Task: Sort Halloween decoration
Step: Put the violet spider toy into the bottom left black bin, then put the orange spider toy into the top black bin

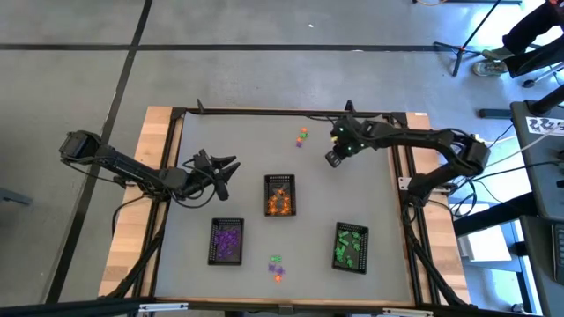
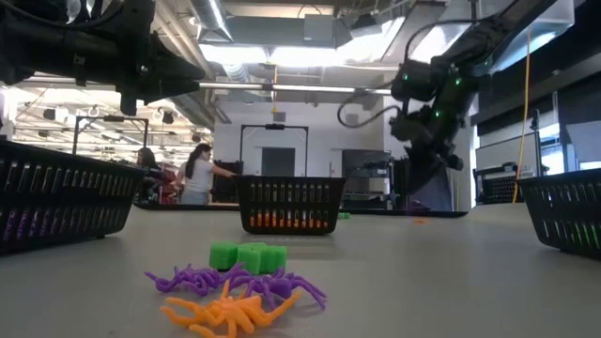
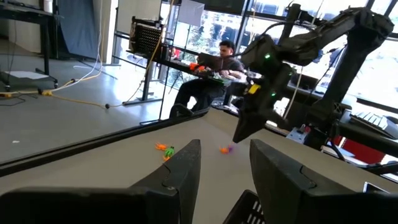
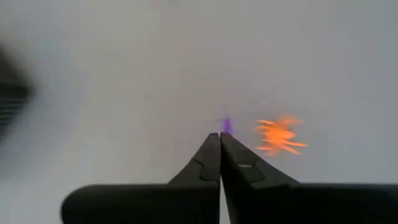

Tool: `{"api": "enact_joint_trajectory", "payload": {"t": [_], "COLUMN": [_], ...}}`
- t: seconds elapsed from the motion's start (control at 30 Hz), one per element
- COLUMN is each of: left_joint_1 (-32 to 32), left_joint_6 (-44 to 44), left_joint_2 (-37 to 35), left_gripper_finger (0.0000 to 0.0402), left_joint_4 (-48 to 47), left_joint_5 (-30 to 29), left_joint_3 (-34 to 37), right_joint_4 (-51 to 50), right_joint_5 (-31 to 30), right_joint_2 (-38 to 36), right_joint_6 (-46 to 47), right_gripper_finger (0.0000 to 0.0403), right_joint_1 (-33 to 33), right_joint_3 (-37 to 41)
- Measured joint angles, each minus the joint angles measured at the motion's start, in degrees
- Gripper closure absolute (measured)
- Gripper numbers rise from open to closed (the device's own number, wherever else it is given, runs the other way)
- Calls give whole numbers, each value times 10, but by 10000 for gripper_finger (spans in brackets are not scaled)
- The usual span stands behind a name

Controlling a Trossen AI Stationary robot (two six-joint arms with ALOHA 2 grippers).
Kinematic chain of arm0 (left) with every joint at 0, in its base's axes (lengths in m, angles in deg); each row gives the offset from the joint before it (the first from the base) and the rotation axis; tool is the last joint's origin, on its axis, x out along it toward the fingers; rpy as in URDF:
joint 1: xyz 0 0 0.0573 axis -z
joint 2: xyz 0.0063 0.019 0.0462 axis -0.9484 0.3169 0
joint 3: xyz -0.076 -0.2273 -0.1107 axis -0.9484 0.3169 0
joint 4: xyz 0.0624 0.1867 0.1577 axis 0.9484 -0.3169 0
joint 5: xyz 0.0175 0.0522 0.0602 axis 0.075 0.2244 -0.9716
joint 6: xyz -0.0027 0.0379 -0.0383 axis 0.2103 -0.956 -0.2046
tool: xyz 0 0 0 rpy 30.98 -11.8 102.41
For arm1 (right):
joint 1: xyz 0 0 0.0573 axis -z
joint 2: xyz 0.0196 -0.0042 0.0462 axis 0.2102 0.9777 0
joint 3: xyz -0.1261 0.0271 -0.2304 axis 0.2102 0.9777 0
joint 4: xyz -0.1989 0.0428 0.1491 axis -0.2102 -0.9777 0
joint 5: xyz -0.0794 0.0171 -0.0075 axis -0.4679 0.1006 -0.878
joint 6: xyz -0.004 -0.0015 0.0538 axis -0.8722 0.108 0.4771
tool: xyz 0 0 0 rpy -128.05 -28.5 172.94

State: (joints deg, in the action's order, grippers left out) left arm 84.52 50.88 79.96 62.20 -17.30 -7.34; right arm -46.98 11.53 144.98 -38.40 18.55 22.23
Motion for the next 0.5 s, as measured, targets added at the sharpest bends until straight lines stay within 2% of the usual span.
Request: {"api": "enact_joint_trajectory", "payload": {"t": [0.3,0.5], "left_joint_1": [0,0], "left_joint_6": [0,1], "left_joint_2": [0,0], "left_gripper_finger": [271,271], "left_joint_4": [0,0], "left_joint_5": [4,4], "left_joint_3": [0,0], "right_joint_4": [51,54], "right_joint_5": [12,-79], "right_joint_2": [-35,-25], "right_joint_6": [33,28], "right_gripper_finger": [401,399], "right_joint_1": [-75,-100], "right_joint_3": [-1,-2]}}
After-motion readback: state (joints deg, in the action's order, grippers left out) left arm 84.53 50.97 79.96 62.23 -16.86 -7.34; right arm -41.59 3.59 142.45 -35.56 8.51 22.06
